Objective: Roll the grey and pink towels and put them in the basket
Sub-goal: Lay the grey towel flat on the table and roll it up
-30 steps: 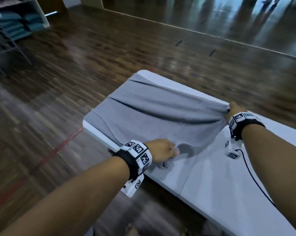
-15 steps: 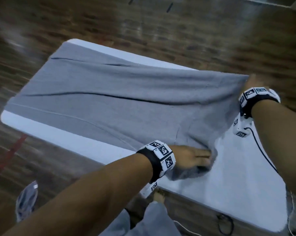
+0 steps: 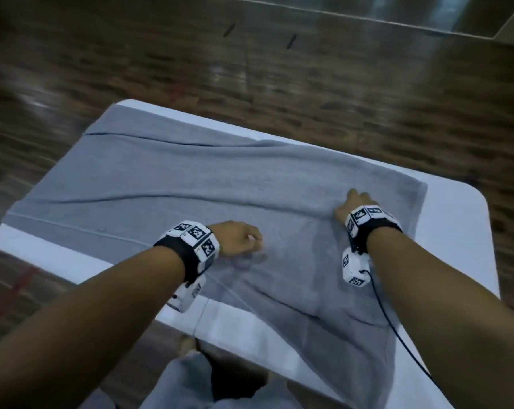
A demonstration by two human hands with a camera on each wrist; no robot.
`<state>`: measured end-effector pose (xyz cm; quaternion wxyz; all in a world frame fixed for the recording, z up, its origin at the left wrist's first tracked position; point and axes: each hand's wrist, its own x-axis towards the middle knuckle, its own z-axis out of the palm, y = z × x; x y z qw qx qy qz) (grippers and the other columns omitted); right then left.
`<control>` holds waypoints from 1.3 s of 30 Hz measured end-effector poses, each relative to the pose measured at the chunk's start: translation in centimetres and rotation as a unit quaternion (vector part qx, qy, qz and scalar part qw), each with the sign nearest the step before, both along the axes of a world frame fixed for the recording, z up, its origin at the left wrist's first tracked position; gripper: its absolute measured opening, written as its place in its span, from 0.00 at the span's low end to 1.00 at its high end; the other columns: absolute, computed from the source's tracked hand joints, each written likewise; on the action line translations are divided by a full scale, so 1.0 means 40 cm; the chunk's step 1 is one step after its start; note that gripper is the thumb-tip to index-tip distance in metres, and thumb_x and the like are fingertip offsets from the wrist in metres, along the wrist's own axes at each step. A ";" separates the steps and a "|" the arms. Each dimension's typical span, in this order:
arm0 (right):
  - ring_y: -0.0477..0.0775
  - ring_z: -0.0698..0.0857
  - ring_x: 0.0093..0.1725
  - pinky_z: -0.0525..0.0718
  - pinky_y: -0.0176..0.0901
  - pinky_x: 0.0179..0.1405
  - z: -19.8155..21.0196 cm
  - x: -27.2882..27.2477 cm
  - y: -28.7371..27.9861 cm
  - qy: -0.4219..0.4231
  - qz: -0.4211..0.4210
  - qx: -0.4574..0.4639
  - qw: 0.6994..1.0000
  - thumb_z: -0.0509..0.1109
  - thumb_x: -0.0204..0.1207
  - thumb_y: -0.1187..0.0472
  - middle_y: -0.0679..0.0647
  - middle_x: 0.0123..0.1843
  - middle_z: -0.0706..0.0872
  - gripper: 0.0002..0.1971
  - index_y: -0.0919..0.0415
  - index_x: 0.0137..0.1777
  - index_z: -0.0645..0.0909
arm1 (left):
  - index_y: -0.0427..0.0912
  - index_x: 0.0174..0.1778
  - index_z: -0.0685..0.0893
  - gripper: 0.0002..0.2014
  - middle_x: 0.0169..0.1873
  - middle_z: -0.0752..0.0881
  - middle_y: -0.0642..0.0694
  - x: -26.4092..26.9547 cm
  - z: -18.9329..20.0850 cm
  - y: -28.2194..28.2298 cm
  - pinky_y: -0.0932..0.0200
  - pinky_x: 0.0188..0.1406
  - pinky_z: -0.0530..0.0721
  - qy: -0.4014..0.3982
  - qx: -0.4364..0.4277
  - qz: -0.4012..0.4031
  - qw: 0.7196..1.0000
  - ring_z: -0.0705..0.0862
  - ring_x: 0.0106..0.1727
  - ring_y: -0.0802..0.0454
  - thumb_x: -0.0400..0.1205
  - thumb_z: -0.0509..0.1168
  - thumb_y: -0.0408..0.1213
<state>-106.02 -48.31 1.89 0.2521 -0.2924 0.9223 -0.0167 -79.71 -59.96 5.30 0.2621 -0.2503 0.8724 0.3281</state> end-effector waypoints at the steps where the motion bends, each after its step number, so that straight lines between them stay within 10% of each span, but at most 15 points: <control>1: 0.72 0.73 0.69 0.73 0.64 0.70 -0.001 0.028 -0.049 -0.008 0.015 -0.011 1.000 0.58 0.77 0.49 0.64 0.72 0.70 0.25 0.58 0.72 0.68 | 0.49 0.68 0.81 0.17 0.67 0.82 0.47 0.027 0.006 -0.056 0.57 0.68 0.73 -0.001 -0.021 0.023 0.999 0.79 0.68 0.46 0.87 0.58 0.51; 10: 0.66 0.80 0.64 0.80 0.55 0.63 -0.012 0.242 -0.571 -0.018 0.114 -0.083 0.990 0.63 0.78 0.52 0.62 0.69 0.79 0.19 0.57 0.66 0.76 | 0.50 0.48 0.84 0.06 0.55 0.88 0.43 0.258 -0.027 -0.657 0.56 0.55 0.79 0.064 -0.141 0.235 0.960 0.83 0.55 0.43 0.83 0.62 0.43; 17: 0.67 0.79 0.61 0.78 0.58 0.62 -0.062 0.380 -0.912 -0.007 0.122 -0.077 0.989 0.58 0.81 0.51 0.61 0.65 0.79 0.15 0.54 0.64 0.75 | 0.46 0.65 0.82 0.14 0.65 0.84 0.41 0.355 -0.122 -1.117 0.53 0.60 0.78 0.080 -0.160 0.304 0.936 0.82 0.62 0.39 0.83 0.63 0.40; 27: 0.66 0.75 0.66 0.77 0.58 0.64 -0.170 0.337 -1.096 0.031 0.118 -0.021 0.992 0.62 0.81 0.56 0.57 0.73 0.72 0.18 0.54 0.70 0.71 | 0.47 0.77 0.71 0.24 0.76 0.73 0.40 0.287 -0.233 -1.497 0.45 0.72 0.74 0.039 -0.227 0.189 0.955 0.74 0.72 0.35 0.83 0.57 0.32; 32: 0.61 0.79 0.42 0.77 0.49 0.40 -0.166 0.331 -1.143 0.033 0.129 0.036 0.990 0.62 0.80 0.59 0.59 0.50 0.83 0.07 0.56 0.56 0.73 | 0.47 0.62 0.74 0.17 0.49 0.83 0.39 0.273 -0.227 -1.546 0.49 0.43 0.78 -0.036 -0.288 0.112 0.950 0.83 0.49 0.35 0.76 0.64 0.37; 39: 0.61 0.79 0.33 0.80 0.49 0.37 -0.068 0.256 -1.234 0.113 0.170 0.071 0.976 0.64 0.78 0.62 0.64 0.43 0.84 0.04 0.58 0.41 0.79 | 0.39 0.28 0.76 0.13 0.32 0.81 0.39 0.262 -0.161 -1.651 0.53 0.32 0.79 -0.096 -0.249 0.074 0.961 0.78 0.30 0.43 0.76 0.69 0.37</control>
